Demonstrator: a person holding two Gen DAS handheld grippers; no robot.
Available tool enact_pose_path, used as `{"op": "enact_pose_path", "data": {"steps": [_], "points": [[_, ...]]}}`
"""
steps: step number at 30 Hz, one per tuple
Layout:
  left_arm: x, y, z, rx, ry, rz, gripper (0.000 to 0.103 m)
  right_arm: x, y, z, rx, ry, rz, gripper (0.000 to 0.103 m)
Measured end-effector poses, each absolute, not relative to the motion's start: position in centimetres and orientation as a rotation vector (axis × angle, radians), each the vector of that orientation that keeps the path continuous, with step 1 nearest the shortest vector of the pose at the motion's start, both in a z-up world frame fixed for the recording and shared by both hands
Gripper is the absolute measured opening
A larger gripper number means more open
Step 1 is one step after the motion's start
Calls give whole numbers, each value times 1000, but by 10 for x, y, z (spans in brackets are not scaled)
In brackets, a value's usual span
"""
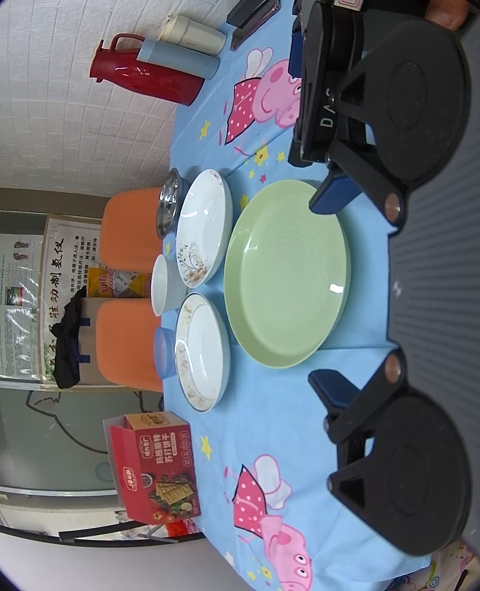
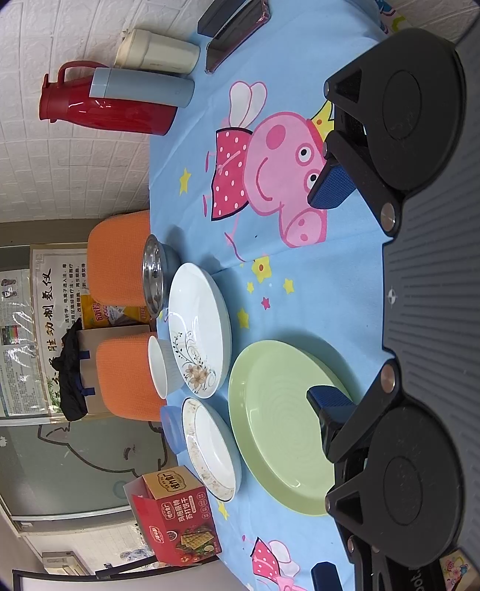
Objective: Organize plates and bowls
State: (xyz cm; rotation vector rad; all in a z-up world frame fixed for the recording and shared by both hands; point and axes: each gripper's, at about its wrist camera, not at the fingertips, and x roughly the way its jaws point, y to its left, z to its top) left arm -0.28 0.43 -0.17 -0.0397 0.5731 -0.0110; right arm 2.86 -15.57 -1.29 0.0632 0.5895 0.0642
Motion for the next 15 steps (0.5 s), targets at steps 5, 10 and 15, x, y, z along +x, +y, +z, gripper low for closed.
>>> {"op": "enact_pose_path", "data": {"steps": [5, 10, 15], "points": [[-3, 4, -1, -40, 574, -11, 90, 29, -156, -13, 64, 589, 65, 103], [-3, 4, -1, -40, 574, -11, 89, 28, -156, -12, 62, 588, 66, 103], [-3, 4, -1, -39, 572, -12, 90, 28, -155, -12, 62, 586, 66, 103]]}}
